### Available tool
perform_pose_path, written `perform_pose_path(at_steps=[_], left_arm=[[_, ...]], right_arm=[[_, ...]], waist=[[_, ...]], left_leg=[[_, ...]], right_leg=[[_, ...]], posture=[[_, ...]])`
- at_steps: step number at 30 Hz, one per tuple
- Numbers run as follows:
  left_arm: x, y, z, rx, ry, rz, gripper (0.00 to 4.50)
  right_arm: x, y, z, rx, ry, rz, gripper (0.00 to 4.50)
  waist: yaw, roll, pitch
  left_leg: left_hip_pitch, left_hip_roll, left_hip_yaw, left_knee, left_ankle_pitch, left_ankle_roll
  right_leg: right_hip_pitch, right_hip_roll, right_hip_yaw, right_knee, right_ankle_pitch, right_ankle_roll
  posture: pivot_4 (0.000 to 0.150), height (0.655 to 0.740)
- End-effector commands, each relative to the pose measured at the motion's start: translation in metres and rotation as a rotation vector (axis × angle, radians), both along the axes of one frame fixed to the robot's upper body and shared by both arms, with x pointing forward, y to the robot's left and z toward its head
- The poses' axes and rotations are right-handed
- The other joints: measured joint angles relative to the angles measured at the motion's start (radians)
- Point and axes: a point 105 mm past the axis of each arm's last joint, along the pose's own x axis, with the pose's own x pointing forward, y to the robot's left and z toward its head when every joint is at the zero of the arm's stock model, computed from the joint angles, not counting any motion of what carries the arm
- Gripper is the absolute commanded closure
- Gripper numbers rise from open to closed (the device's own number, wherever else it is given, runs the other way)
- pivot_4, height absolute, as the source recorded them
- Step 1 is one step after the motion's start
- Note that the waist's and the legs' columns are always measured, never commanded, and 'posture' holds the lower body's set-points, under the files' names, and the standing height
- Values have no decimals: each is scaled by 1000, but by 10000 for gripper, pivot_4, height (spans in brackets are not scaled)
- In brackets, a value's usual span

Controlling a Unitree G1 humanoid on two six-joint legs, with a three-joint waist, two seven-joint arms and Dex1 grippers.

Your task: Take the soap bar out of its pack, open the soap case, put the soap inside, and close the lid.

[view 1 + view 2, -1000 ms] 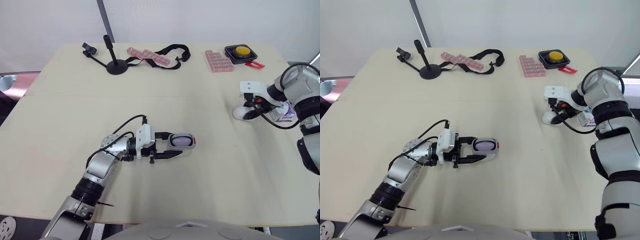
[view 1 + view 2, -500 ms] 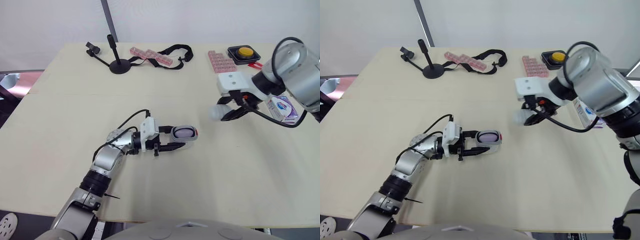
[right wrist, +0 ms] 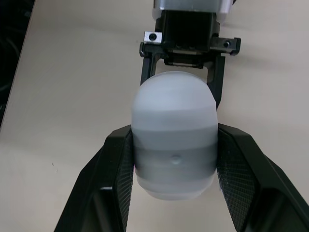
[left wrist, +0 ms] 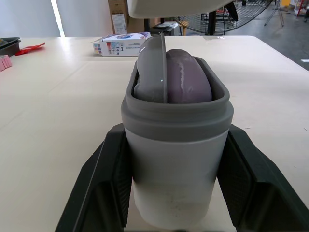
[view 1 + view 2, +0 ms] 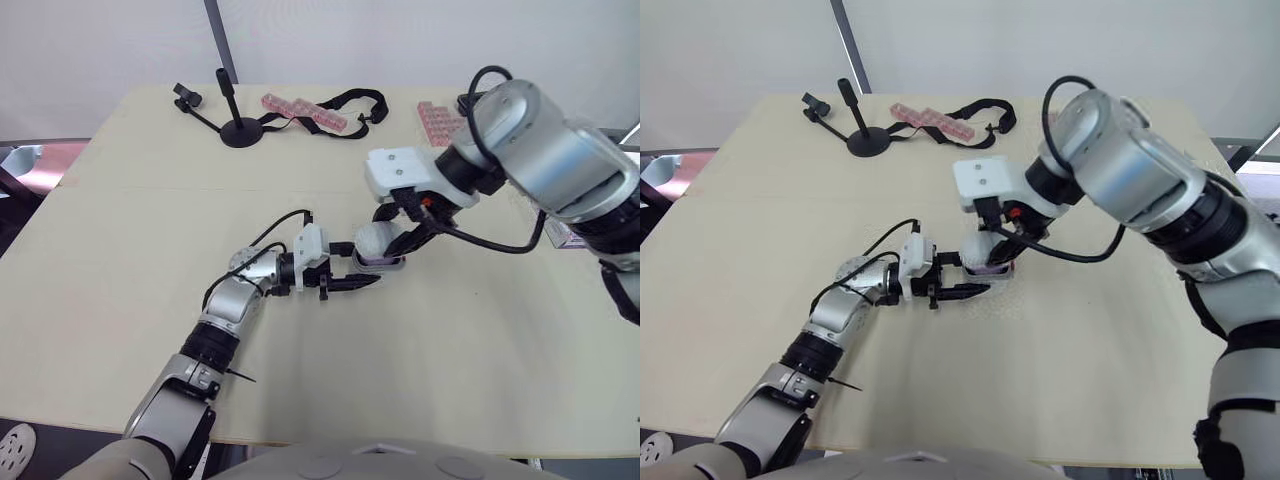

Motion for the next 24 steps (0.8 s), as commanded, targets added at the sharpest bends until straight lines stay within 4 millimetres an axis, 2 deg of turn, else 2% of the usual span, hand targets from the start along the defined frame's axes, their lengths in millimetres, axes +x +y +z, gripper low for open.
perform_pose_path(at_steps=[1,14,20,24], left_arm=[[1,2,-4,23,-5,15,25926],[1,0,-3,17,-4,25,25926],[2,0,-3,19,-3,25,25926],[1,0,-4,21,-1,25,25926]], right_arm=[[-3,7,5,-3,-32,-8,25558],[6,-2,-8,-70,-80,-92,25558],[12,-5,1,-59,-110,-116,25558],[9,-7,-7,-81,-87,-107,25558]], waist=[[0,0,0],[0,0,0],[0,0,0],[0,0,0]], left_leg=[[0,0,0,0,0,0],[1,0,0,0,0,0],[1,0,0,0,0,0],[1,0,0,0,0,0]], right_leg=[[0,0,0,0,0,0],[0,0,0,1,0,0],[0,0,0,1,0,0],[0,0,0,1,0,0]], posture=[[1500,7096],[1500,7096],[1500,7096],[1500,7096]])
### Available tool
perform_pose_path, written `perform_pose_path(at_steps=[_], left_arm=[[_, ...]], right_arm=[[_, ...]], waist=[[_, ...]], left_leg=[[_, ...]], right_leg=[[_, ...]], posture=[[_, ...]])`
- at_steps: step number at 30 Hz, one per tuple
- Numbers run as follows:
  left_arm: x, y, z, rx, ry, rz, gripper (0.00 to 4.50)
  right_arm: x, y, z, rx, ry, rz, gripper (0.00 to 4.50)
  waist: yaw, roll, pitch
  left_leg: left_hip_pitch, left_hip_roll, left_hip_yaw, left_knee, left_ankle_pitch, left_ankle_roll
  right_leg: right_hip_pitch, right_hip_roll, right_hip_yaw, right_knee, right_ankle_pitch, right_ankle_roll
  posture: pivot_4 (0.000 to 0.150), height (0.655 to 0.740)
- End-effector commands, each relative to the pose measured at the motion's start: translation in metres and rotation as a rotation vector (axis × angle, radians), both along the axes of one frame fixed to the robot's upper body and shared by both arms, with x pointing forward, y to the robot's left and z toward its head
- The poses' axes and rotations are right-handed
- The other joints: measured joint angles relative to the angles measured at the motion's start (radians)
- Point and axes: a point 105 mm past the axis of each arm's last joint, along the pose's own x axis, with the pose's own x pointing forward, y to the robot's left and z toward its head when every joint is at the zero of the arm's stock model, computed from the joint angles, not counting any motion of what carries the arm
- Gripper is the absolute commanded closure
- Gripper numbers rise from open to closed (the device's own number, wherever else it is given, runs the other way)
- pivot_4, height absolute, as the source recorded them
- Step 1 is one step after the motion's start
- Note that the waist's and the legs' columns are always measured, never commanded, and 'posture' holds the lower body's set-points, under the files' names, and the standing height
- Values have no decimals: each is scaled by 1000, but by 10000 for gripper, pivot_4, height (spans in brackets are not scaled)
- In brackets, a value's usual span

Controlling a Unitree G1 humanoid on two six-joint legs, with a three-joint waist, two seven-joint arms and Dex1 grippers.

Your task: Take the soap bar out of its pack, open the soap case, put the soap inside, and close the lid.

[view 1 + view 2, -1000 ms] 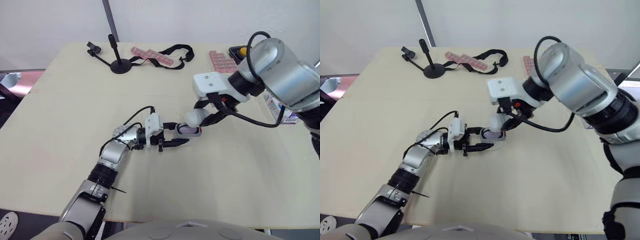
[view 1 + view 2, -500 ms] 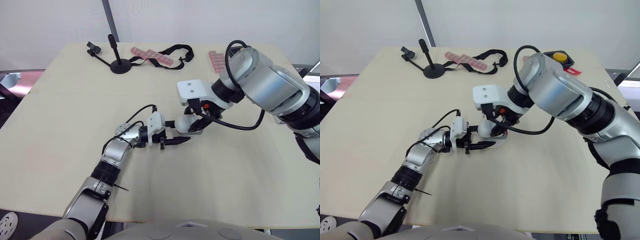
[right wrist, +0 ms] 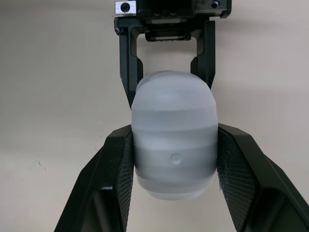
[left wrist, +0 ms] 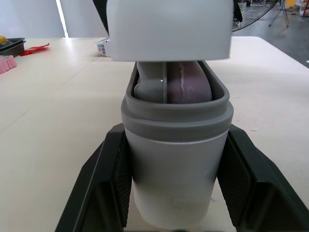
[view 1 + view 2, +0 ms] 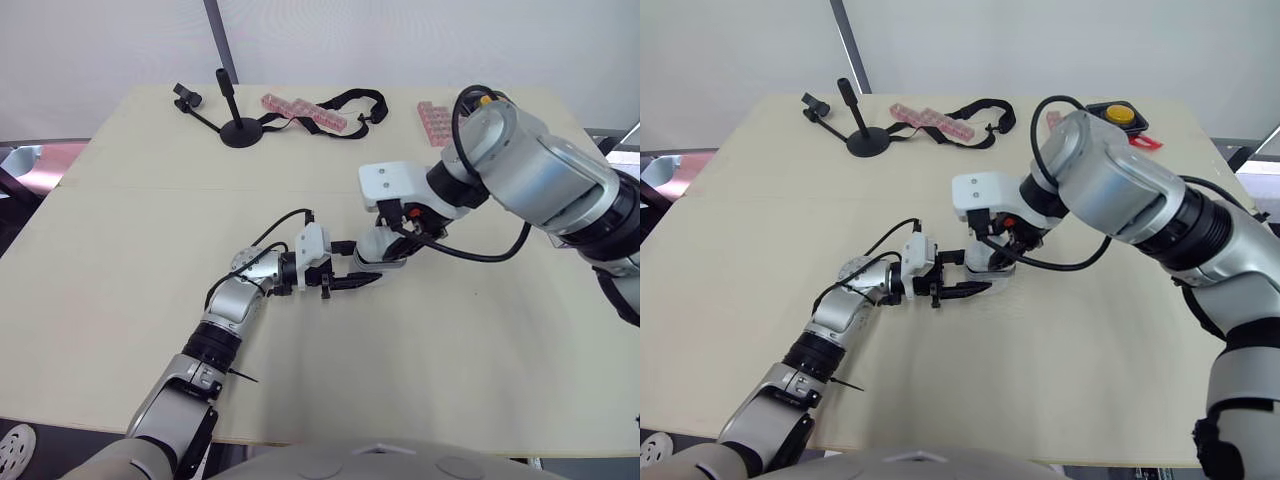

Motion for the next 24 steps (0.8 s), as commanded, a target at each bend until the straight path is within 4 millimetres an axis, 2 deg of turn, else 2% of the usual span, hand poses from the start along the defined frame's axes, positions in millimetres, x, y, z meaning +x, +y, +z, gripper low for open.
perform_pose_path(at_steps=[1,5,16,24], left_arm=[[0,1,-4,25,0,9,25926],[0,1,-4,25,1,10,25926],[0,1,-5,24,6,20,25926],[0,0,-5,24,7,19,25926]], right_arm=[[-2,2,6,-4,-31,20,25558],[-5,8,-2,-8,-5,27,25558],[-6,9,-15,-48,16,29,25558],[-4,14,-15,-55,14,26,25558]], waist=[[-1,0,0],[-1,0,0],[-1,-1,-1],[-3,-1,-1]], left_leg=[[0,0,0,0,0,0],[0,0,0,0,0,0],[1,0,0,0,0,0],[3,0,0,0,0,0]], right_leg=[[0,0,0,0,0,0],[0,0,0,0,0,0],[0,0,0,1,0,0],[2,0,0,1,0,0]], posture=[[1500,7096],[1500,7096],[1500,7096],[1500,7096]])
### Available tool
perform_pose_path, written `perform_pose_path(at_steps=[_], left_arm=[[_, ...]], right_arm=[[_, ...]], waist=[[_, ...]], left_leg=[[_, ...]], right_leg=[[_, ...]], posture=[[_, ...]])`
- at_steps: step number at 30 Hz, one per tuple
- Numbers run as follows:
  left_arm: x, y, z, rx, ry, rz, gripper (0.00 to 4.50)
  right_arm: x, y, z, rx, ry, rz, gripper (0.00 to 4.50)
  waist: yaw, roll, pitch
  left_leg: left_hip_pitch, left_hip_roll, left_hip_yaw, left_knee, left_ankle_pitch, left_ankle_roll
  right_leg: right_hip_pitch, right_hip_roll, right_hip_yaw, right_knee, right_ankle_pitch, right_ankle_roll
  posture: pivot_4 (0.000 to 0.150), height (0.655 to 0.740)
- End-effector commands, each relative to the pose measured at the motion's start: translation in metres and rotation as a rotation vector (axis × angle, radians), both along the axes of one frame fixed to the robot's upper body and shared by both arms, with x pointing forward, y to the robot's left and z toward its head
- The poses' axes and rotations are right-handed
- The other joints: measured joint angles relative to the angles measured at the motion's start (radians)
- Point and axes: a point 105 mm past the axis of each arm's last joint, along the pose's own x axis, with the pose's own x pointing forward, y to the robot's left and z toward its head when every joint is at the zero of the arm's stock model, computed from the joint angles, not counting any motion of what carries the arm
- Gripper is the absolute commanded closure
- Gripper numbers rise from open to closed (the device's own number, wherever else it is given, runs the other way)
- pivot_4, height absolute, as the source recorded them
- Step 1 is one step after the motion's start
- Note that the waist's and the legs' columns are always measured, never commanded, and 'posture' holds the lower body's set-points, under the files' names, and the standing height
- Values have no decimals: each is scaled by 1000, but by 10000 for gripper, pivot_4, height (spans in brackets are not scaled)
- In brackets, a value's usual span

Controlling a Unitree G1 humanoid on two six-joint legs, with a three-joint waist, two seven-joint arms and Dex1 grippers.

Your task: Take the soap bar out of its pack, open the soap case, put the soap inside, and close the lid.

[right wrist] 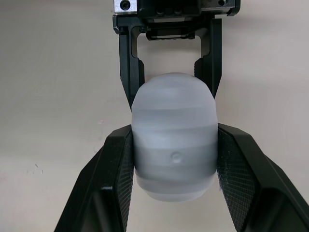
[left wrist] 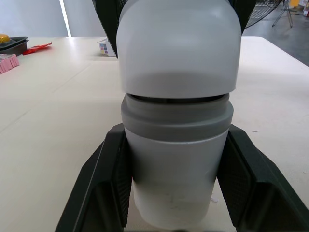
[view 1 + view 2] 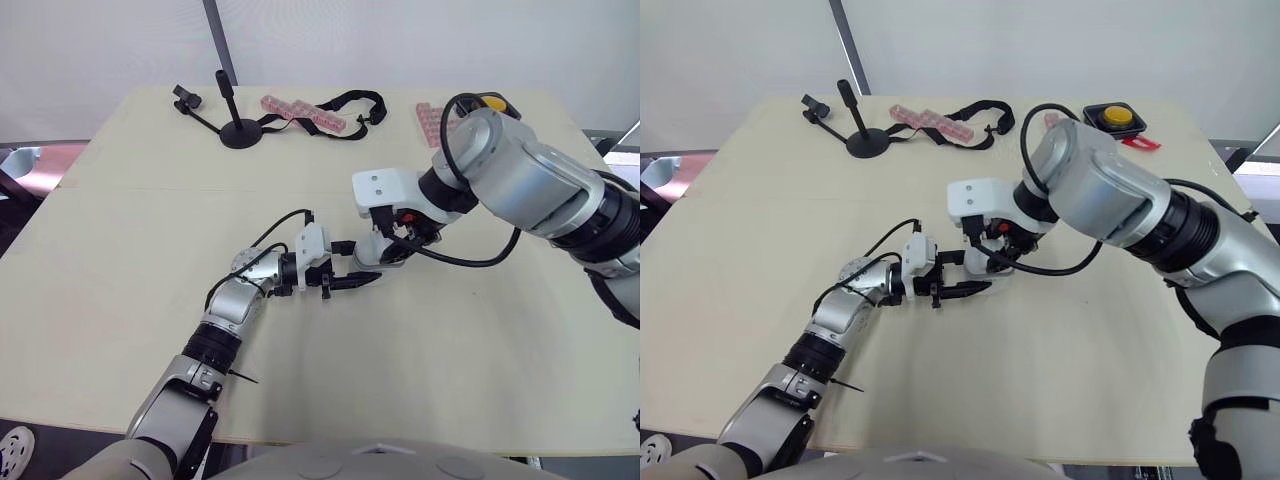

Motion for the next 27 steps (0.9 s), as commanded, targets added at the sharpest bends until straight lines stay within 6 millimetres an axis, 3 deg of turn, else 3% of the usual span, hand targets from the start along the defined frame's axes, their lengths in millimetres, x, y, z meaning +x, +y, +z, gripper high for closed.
perform_pose_path(at_steps=[1,7,9,14,27], left_arm=[[-2,-1,-4,24,-2,1,25926],[-1,0,-4,27,-2,5,25926],[-1,1,-5,28,-2,6,25926],[-1,1,-5,31,-1,7,25926],[-2,1,-6,28,-1,6,25926]], right_arm=[[-1,3,-4,-31,15,7,25558],[1,2,-2,-45,25,2,25558],[2,5,0,-40,21,1,15113],[1,3,2,-35,20,9,192],[1,-22,-7,-22,22,-43,192]], waist=[[-1,0,0],[0,0,0],[0,0,0],[1,0,0],[4,0,0]], left_leg=[[0,0,0,0,0,0],[0,0,0,0,0,0],[0,0,0,0,0,0],[-1,0,0,0,0,0],[-1,0,0,0,0,0]], right_leg=[[0,0,0,0,0,0],[0,0,0,0,0,0],[0,0,0,0,0,0],[0,0,-1,0,0,0],[0,0,0,0,0,0]], posture=[[1500,7096],[1500,7096],[1500,7096],[1500,7096],[1500,7096]])
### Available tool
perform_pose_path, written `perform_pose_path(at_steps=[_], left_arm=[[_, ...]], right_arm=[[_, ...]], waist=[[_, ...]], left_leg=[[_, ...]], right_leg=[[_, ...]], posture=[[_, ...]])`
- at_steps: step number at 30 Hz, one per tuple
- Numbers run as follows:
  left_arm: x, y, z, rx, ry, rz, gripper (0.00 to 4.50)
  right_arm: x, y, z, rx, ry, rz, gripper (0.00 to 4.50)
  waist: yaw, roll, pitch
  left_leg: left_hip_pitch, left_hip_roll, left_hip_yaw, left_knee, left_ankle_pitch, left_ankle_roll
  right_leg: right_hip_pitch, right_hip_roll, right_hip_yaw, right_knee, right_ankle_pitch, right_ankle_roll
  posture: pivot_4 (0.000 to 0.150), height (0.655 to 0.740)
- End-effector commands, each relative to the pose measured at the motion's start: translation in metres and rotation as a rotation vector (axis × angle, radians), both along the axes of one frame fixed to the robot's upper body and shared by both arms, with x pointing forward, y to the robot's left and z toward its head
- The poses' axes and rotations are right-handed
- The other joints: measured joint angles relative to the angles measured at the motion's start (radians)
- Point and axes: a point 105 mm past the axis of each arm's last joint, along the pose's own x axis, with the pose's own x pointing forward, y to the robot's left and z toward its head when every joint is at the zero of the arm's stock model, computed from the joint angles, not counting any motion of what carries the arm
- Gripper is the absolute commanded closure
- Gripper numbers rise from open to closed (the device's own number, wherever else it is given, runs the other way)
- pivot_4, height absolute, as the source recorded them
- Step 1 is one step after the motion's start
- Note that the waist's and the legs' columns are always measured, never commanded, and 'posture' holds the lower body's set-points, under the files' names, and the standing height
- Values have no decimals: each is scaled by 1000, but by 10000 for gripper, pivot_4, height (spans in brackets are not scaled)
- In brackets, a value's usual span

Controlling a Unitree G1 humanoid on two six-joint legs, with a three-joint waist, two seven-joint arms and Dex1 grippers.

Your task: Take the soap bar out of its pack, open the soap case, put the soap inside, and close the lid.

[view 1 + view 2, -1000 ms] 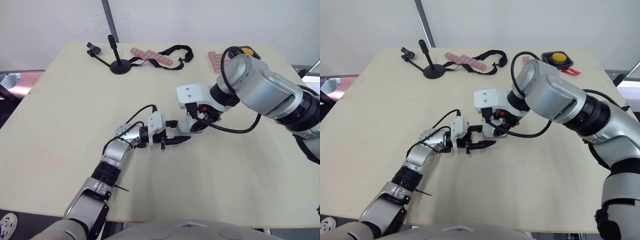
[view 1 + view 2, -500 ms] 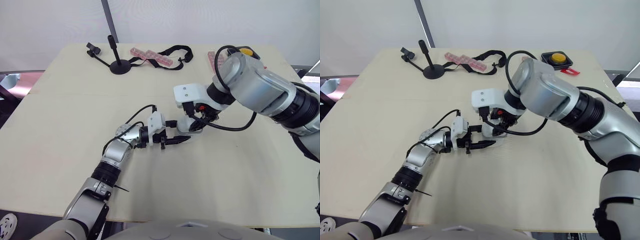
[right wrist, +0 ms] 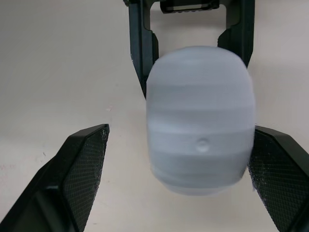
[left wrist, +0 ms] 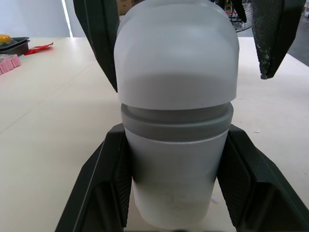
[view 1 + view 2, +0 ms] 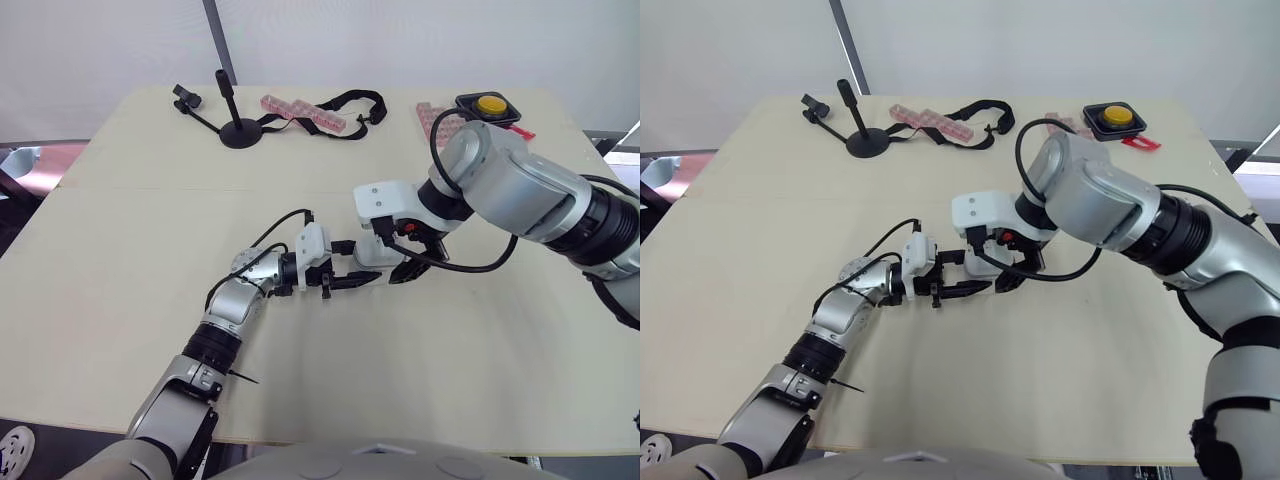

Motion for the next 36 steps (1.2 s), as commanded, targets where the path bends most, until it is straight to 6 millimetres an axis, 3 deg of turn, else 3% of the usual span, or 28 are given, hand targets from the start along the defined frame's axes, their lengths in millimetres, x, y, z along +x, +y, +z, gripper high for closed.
perform_pose_path(at_steps=[1,9,13,16,20,25,28,36], left_arm=[[-1,3,-6,32,1,6,25926],[-2,9,-7,48,-7,6,25926],[-3,11,-7,52,-8,5,25926],[-3,11,-7,53,-8,5,25926],[-3,14,-6,55,-3,10,25926],[-4,17,-5,43,6,13,25926],[-6,18,-6,41,9,11,25926],[-6,20,-6,38,13,20,25926]], right_arm=[[2,-13,8,39,-32,-31,192],[5,-66,-3,154,7,-227,192],[12,-77,-7,342,27,-343,192],[14,-80,-8,369,23,-375,192],[14,-108,-51,687,-46,-370,192],[8,-116,-65,921,-145,-371,192],[4,-125,-81,994,-158,-429,7948],[-8,-133,-102,1071,-226,-463,35013]], waist=[[0,0,0],[0,0,0],[-2,0,0],[-3,0,0],[12,-10,-7],[7,-6,-7],[-3,-6,-8],[-7,-5,-8]], left_leg=[[0,0,0,0,0,0],[-2,0,0,0,0,0],[-3,0,1,-1,0,0],[-2,0,1,-2,0,0],[-2,3,1,-2,-1,-1],[-2,-1,1,0,-1,0],[-4,-1,1,-2,-1,0],[-3,-1,0,-2,-1,1]], right_leg=[[0,0,0,0,0,0],[1,1,3,-2,0,0],[2,2,5,-4,0,0],[3,3,6,-4,0,0],[5,2,1,-7,0,0],[3,-1,-2,-9,0,0],[3,-1,-1,-13,0,0],[5,-2,-3,-15,0,0]], posture=[[1500,7096],[1500,7096],[1500,7096],[1500,7096],[1500,7096],[1500,7096],[1500,7096],[1500,7096]])
